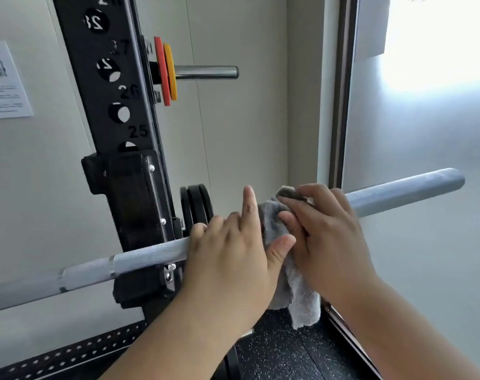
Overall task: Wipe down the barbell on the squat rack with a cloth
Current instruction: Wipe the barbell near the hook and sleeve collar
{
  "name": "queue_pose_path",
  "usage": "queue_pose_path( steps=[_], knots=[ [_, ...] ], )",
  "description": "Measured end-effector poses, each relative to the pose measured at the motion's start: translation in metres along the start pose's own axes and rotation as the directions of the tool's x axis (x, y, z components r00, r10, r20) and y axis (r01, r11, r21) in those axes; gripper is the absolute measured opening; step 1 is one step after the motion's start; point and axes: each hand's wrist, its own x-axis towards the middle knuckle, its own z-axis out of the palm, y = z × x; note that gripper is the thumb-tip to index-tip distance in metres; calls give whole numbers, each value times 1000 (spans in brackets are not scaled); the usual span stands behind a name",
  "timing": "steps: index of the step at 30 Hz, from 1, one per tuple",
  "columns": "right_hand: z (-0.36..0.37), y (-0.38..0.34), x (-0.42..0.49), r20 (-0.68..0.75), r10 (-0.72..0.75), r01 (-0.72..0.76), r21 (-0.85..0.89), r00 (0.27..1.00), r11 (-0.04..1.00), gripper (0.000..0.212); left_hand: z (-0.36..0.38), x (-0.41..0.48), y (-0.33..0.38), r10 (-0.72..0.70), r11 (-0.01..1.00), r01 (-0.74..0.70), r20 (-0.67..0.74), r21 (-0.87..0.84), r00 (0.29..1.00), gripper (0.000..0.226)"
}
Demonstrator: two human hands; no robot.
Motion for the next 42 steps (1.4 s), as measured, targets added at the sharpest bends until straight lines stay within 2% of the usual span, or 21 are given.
queue_pose_path(
  steps=[2,4,7,9,10,12,14,15,18,20,22,25,26,28,30,33,35,37,42],
  knots=[
    [-4,10,8,19,45,-44,-67,999,997,40,5,9,1,-77,997,78,-45,20,996,100],
    [-2,11,10,46,50,-46,-92,998,995,35,10,16,0,-137,990,139,-63,28,989,93],
    [1,12,7,103,-13,14,-7,995,1000,34,18,18,0,-146,989,149,-93,21,985,75],
    [-3,30,9,130,-73,83,-80,989,993,36,16,17,2,-158,987,159,-123,0,980,68],
    [-6,44,13,137,-57,77,-147,989,986,37,15,17,3,-166,986,167,-138,0,976,66],
    [-13,69,23,137,96,-62,-236,986,970,44,14,18,5,-179,983,183,-150,9,972,67],
    [-17,67,23,180,188,-153,-189,966,970,47,16,18,8,-190,980,197,-162,31,968,66],
    [-15,57,18,212,159,-135,-126,964,983,46,17,19,10,-197,978,207,-172,40,965,63],
    [-9,25,-3,266,-50,39,50,963,998,43,18,19,13,-220,972,231,-201,35,955,54],
    [-7,33,-2,260,-122,117,34,958,993,40,20,18,15,-224,972,235,-225,25,948,52],
    [-7,57,4,207,-73,83,-42,976,996,35,20,17,17,-222,973,231,-250,6,942,50],
    [-11,69,10,122,72,-65,-61,990,996,33,16,20,18,-221,975,216,-284,-46,933,43],
    [-9,61,8,135,52,-50,-19,990,999,32,12,25,19,-216,976,205,-290,-68,932,40],
    [-3,37,-3,190,-81,64,93,978,994,36,5,39,19,-192,981,178,-284,-75,939,33],
    [-1,28,-10,227,-185,158,133,956,978,44,0,51,20,-188,981,174,-224,-83,956,34],
    [-7,52,-5,237,-140,139,20,961,990,39,6,54,20,-231,971,218,-158,-96,960,41],
    [-12,66,3,197,-12,23,-52,980,998,33,10,50,23,-228,973,219,-195,-68,954,43],
    [-12,62,5,186,36,-28,-44,982,999,31,13,50,24,-219,976,210,-232,-65,948,44],
    [-7,46,-7,225,-153,143,60,962,988,35,19,49,24,-196,981,184,-283,-68,939,46]
  ],
)
